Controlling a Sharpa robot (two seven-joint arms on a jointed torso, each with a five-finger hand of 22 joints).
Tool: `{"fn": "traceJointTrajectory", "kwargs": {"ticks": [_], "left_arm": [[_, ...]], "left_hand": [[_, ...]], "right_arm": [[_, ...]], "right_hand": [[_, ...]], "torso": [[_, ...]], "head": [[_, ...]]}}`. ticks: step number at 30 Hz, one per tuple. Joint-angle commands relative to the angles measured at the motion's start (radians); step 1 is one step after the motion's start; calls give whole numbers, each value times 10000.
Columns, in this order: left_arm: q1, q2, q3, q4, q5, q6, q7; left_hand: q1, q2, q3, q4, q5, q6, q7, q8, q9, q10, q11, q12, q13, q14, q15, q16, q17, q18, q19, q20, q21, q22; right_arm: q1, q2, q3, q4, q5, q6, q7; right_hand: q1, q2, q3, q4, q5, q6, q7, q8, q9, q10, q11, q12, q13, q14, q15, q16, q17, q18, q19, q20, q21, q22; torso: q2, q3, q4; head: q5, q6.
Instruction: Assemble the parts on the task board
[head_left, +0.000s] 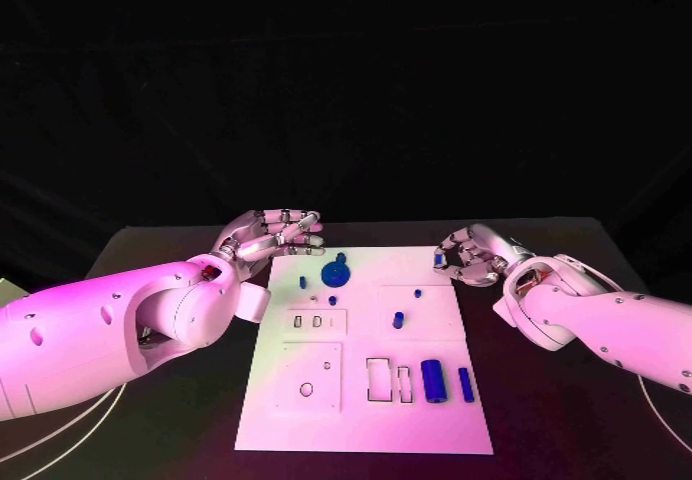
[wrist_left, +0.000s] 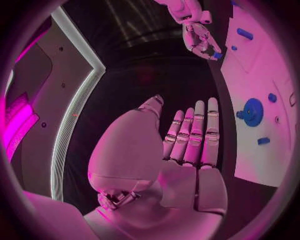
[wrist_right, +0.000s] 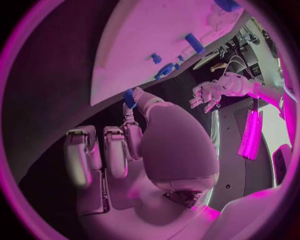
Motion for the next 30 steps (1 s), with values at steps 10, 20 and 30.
{"fn": "traceJointTrajectory", "kwargs": {"ticks": [10, 20, 30], "left_arm": [[-4, 94, -22, -150, 8, 228, 42], [-6, 173, -31, -268, -27, 133, 32], [-6, 230, -31, -310, -30, 35, 6]], "left_hand": [[190, 16, 83, -62, -10, -76, 595, 9, 7, -43, 17, -8, 5, -69, 12, -45, 40, 127, -77, -24, 21, -13], [235, 24, 113, -76, -12, -43, 597, 37, 18, 1, 9, 16, 14, -35, 1, -21, 71, 132, -61, -29, 42, -8], [251, 25, 142, -54, -21, 7, 646, 82, 34, 120, 14, 100, 32, 49, -13, 47, 141, 136, -13, -44, 94, 8]], "right_arm": [[373, 233, -8, 1794, -843, -202, -1671], [332, 1418, -153, 2202, -1846, -62, -2351], [-141, 2437, -258, 1856, -2817, 58, -2744]], "right_hand": [[96, 115, 141, -115, 20, -82, 42, 92, 87, -54, -52, -44, 864, 966, -35, -8, 2296, -143, 1045, -28, 45, 2628], [128, 121, 186, -173, 20, -101, 64, 112, 93, -45, -33, -47, 866, 966, -17, -8, 2295, -143, 1045, -16, 45, 2628], [135, 113, 203, -198, 20, -111, 74, 120, 95, -45, -25, -52, 862, 954, -9, -32, 2244, -143, 1045, -10, 45, 2628]], "torso": [[-116, -78, -23], [-165, -108, -61], [-157, -114, -39]], "head": [[307, -207], [451, -419], [638, -555]]}}
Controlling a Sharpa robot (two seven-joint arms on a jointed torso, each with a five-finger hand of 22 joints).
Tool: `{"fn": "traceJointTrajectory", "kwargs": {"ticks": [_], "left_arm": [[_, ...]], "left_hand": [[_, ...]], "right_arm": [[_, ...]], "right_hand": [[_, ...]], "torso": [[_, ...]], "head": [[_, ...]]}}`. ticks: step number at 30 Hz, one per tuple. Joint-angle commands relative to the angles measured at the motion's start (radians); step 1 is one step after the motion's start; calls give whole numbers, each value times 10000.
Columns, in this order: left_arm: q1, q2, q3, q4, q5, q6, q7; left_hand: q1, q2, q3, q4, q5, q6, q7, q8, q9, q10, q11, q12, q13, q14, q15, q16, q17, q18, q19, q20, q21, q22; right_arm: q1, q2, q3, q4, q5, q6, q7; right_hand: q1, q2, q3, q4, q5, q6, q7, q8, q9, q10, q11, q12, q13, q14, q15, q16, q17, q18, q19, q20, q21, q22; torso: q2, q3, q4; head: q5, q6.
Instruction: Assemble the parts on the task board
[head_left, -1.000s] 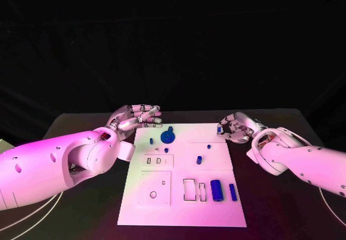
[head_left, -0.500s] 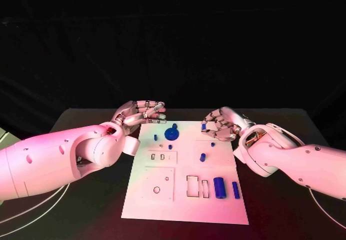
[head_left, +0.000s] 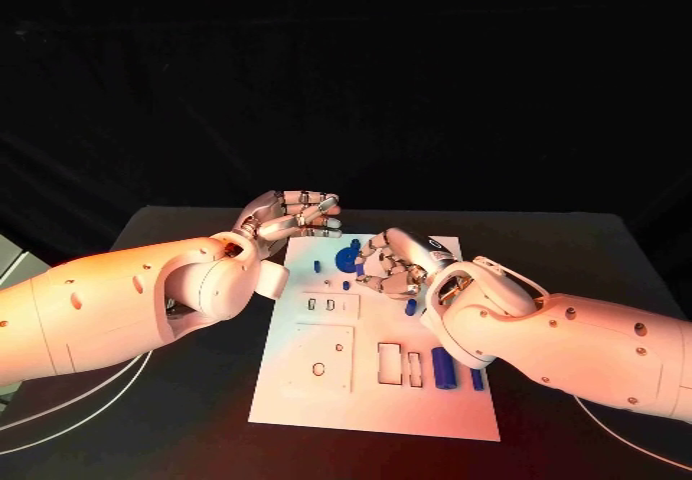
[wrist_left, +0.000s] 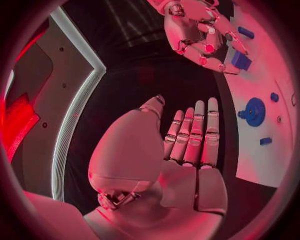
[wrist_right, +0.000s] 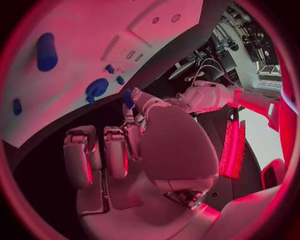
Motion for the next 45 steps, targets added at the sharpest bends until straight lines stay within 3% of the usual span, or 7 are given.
{"fn": "traceJointTrajectory", "kwargs": {"ticks": [1, 7, 23, 33, 45], "left_arm": [[3, 27, 5, 0, -15, 11, 29], [4, 29, 6, -38, 253, -125, -59], [5, 60, 7, -65, 252, -249, -44], [6, 69, 7, -66, 244, -224, -44], [6, 71, 7, -65, 243, -189, -58]], "left_hand": [[82, 14, 31, 0, -21, 7, 646, 31, 14, 57, -1, 42, 14, 48, -13, 47, 15, 136, -13, -44, 54, 7], [116, -8, 98, 41, -19, 99, 591, 137, 50, 224, -75, 209, 24, 365, -119, 384, 239, 141, 236, -149, 293, 104], [113, -17, 101, 48, -23, 111, 583, 155, 55, 237, -82, 225, 24, 366, -124, 407, 258, 137, 243, -156, 309, 110], [116, -21, 103, 48, -24, 115, 582, 162, 57, 241, -83, 230, 24, 361, -125, 414, 264, 135, 243, -158, 313, 112], [116, -21, 103, 48, -24, 115, 582, 162, 57, 241, -83, 230, 24, 361, -125, 414, 264, 135, 243, -158, 313, 112]], "right_arm": [[-120, 176, -12, -147, -880, 197, -383], [-360, 550, -60, -391, -1044, 351, -461], [-677, 1133, -127, -859, -1419, 753, -626], [-787, 1246, -146, -923, -1376, 877, -616], [-832, 1317, -159, -1043, -1352, 966, -586]], "right_hand": [[58, 39, 38, -29, 28, 31, 40, 72, 96, -15, 5, -52, 855, 955, -11, -33, 2248, -143, 1046, -12, 45, 2631], [60, 34, 44, -39, 27, 29, 43, 76, 97, -2, 8, -40, 867, 959, -8, -24, 2266, -143, 1046, -10, 45, 2631], [-8, -5, 45, -42, 22, 23, 61, 98, 102, -4, 27, -52, 859, 958, 7, -27, 2259, -137, 1036, 3, 26, 2617], [-71, -52, 38, -40, 20, 2, 70, 108, 103, -5, 38, -58, 859, 960, 19, -24, 2267, -137, 1036, 14, 26, 2617], [-160, -134, 19, -38, 19, -31, 81, 120, 101, -27, 49, -88, 835, 958, 31, -28, 2259, -131, 1025, 28, 5, 2600]], "torso": [[2, -11, 16], [5, 3, -22], [1, -1, -20], [3, 9, -26], [1, 12, -25]], "head": [[71, -59], [218, -142], [285, -336], [355, -403], [396, -400]]}}
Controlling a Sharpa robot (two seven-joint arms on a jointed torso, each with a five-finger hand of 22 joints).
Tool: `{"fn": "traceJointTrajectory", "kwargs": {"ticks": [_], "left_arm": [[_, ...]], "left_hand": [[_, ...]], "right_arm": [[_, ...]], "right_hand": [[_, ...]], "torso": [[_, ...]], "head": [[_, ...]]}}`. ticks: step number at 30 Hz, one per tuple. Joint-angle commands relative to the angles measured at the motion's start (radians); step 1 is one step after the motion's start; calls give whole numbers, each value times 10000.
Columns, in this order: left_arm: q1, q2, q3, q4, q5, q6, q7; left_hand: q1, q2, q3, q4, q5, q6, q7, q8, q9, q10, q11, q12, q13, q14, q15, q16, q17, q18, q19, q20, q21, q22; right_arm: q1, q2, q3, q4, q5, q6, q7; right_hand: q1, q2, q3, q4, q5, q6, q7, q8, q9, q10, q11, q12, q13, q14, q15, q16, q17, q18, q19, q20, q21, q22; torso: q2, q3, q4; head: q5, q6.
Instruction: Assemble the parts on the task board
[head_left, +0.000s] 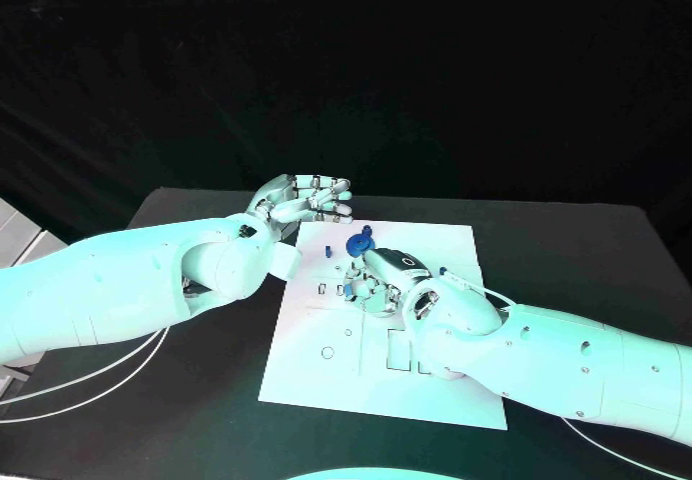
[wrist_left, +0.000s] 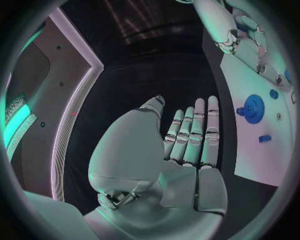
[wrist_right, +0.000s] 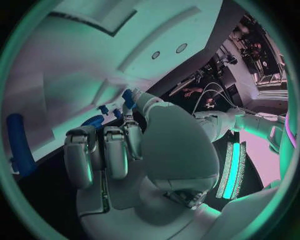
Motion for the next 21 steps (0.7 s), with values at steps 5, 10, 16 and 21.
{"fn": "traceJointTrajectory", "kwargs": {"ticks": [5, 10, 16, 21], "left_arm": [[6, 23, 7, 12, 33, 64, 48], [6, 15, 7, 13, 33, 69, 41], [6, 7, 7, 12, 32, 81, 29], [6, 4, 7, 10, 31, 93, 18]], "left_hand": [[116, -21, 48, -8, -24, 78, 618, 47, 15, 85, 3, 57, 11, 39, -18, 65, 12, 135, 63, 21, 52, 9], [116, -21, 48, -8, -24, 78, 618, 47, 15, 85, 3, 57, 11, 39, -18, 65, 12, 135, 63, 21, 52, 9], [117, -28, 56, 1, -26, 83, 618, 67, 20, 90, 1, 74, 8, 14, -18, 88, 36, 129, 54, 15, 66, 15], [117, -28, 56, 1, -26, 83, 618, 67, 20, 90, 1, 74, 8, 14, -18, 88, 36, 129, 54, 15, 66, 15]], "right_arm": [[-36, 55, -10, -67, -95, 212, 48], [-57, 102, -18, -143, -98, 222, 62], [-75, 124, -31, -212, -110, 245, 60], [-80, 114, -35, -240, -121, 255, 54]], "right_hand": [[-65, -37, -6, -10, 32, -4, 15, 28, 99, -27, 49, -44, 839, 958, 30, -28, 2255, -131, 1026, 27, 5, 2603], [-87, -54, -7, -10, 33, -14, 17, 31, 98, -35, 51, -53, 832, 956, 33, -31, 2249, -131, 1026, 31, 4, 2603], [-87, -54, -7, -10, 33, -14, 17, 31, 98, -35, 51, -53, 832, 956, 33, -31, 2249, -131, 1026, 31, 4, 2603], [-105, -75, -9, -11, 33, -33, 22, 28, 95, -42, 55, -61, 827, 957, 36, -29, 2252, -128, 1021, 35, -5, 2596]], "torso": [[4, 1, 5], [2, 1, -9], [6, 2, -4], [1, -2, 2]], "head": [[23, 11], [42, 7], [41, 2], [40, -9]]}}
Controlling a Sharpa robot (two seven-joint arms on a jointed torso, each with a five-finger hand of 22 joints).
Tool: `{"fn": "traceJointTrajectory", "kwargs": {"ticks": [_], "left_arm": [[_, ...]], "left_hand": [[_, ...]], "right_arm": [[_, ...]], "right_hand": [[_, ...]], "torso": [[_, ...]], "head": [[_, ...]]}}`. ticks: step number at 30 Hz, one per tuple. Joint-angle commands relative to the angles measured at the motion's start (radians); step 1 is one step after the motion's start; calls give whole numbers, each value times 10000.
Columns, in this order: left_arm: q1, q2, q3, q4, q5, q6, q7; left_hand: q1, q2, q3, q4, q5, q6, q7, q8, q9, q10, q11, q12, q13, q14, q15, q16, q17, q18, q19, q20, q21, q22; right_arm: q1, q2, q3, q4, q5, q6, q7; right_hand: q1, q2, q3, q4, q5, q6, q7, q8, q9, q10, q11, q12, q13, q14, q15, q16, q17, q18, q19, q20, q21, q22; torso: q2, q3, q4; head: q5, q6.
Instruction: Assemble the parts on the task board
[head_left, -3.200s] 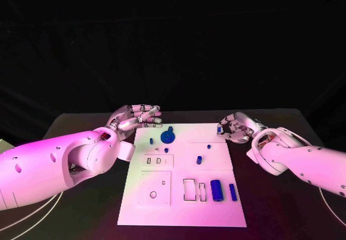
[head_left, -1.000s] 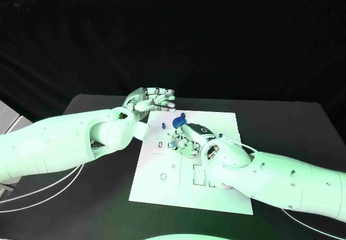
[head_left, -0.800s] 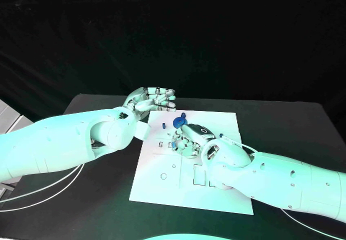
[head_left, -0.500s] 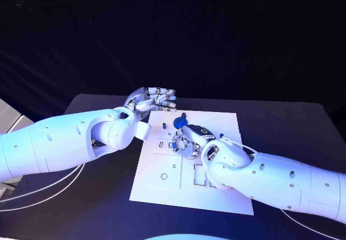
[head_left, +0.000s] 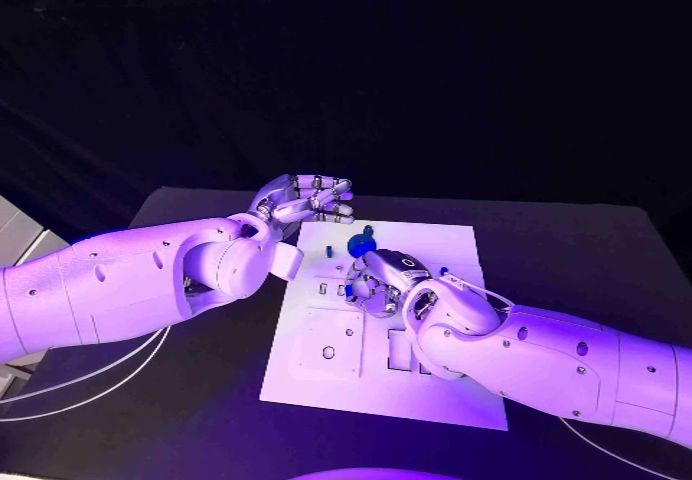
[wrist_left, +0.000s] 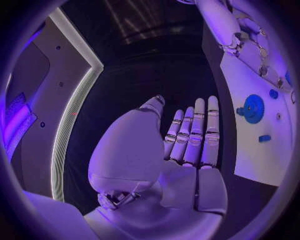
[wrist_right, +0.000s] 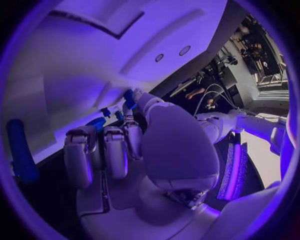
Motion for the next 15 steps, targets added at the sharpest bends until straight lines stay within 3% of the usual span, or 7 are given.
{"fn": "traceJointTrajectory", "kwargs": {"ticks": [1, 15], "left_arm": [[6, 10, 7, 10, 31, 90, 35], [6, 1, 7, 7, 25, 117, 13]], "left_hand": [[78, 11, 56, 1, -27, 45, 581, 67, 9, 91, 1, 34, 10, 14, -18, 34, 9, 129, 54, 14, 66, 17], [76, 11, 61, 7, -27, 43, 580, 75, 10, 90, 1, 40, 8, 1, -17, 44, 20, 126, 48, 13, 72, 18]], "right_arm": [[-34, -3, -26, -29, -122, 201, 28], [-37, 43, -30, -33, -137, 234, 28]], "right_hand": [[-65, -35, -8, -12, 34, -12, 10, 47, -21, -42, 55, -61, 828, 957, 36, -29, 2255, -128, 1021, 34, -5, 2589], [-175, -186, -34, -19, 33, -131, 58, 26, -44, -98, 91, -124, 780, 960, 65, -23, 2268, -126, 1018, 58, -10, 2585]], "torso": [[-4, -5, 2], [-7, -3, -2]], "head": [[-4, -13], [-3, 5]]}}
